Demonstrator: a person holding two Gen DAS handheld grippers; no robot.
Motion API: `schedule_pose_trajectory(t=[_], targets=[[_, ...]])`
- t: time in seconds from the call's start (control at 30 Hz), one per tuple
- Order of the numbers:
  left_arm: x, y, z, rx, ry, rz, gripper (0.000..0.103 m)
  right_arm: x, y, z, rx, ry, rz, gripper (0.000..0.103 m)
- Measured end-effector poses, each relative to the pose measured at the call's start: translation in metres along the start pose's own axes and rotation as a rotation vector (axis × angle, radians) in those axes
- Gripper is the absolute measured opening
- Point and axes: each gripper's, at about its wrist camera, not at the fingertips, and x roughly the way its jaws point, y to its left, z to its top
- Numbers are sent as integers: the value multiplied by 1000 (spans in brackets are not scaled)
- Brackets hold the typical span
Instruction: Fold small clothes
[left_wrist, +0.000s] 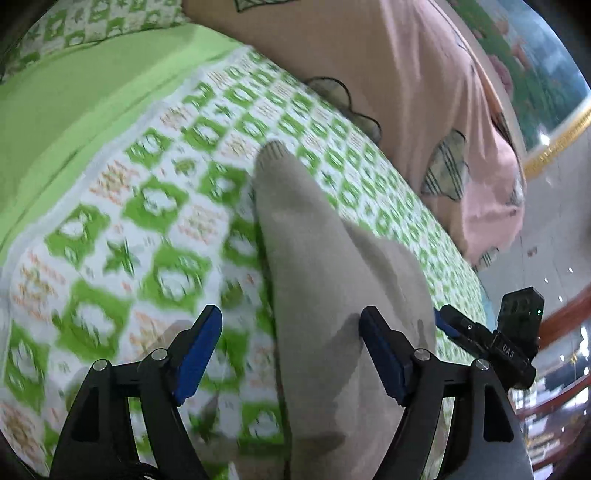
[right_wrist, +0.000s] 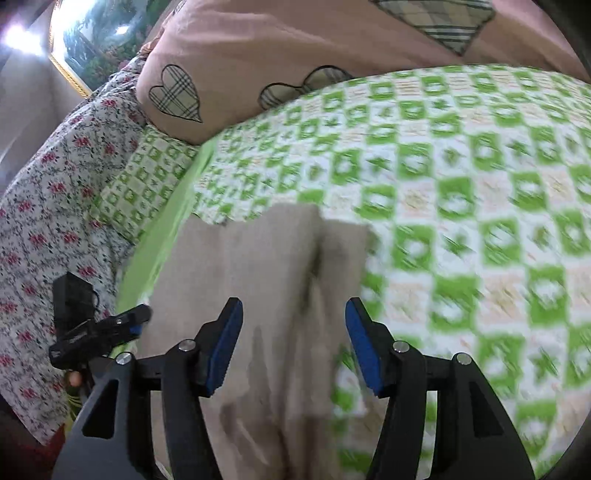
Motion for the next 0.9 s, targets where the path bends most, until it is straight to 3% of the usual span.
schedule_pose_trajectory(t=[0.03,0.07,0.1,0.17,0.23,0.3,0.37,0.43,0.53,0.7,0.9], targets=[[5,-1,5,-10,-4,9,78,10,2,4,9,7,18,56],[8,-1,9,-13,-7,16,78,21,2,7,20,22,32,38],[10,-3,12,-8,-7,32,77,31,2,11,26,45,23,11],[17,-11,20,23,-7,74,75,24,6,16,12,16,21,9],[23,-20,26,71,-9,109,69,0,10,18,-23,-56,34,8],[35,-29,32,112,-6,152,61,-13,11,18,-49,-72,-2,8],[51,-40,36,165,-8,215,50,-6,3,17,-48,-37,-39,8],[68,-49,37,226,-7,314,48,12,-9,14,-39,12,-87,8],[73,-53,36,255,2,357,47,26,-23,7,17,33,-72,10],[26,-61,15,276,-34,318,48,-9,-26,-3,69,-20,-67,31],[-48,-69,-75,339,-31,204,54,-61,-13,-45,51,-47,-27,40]])
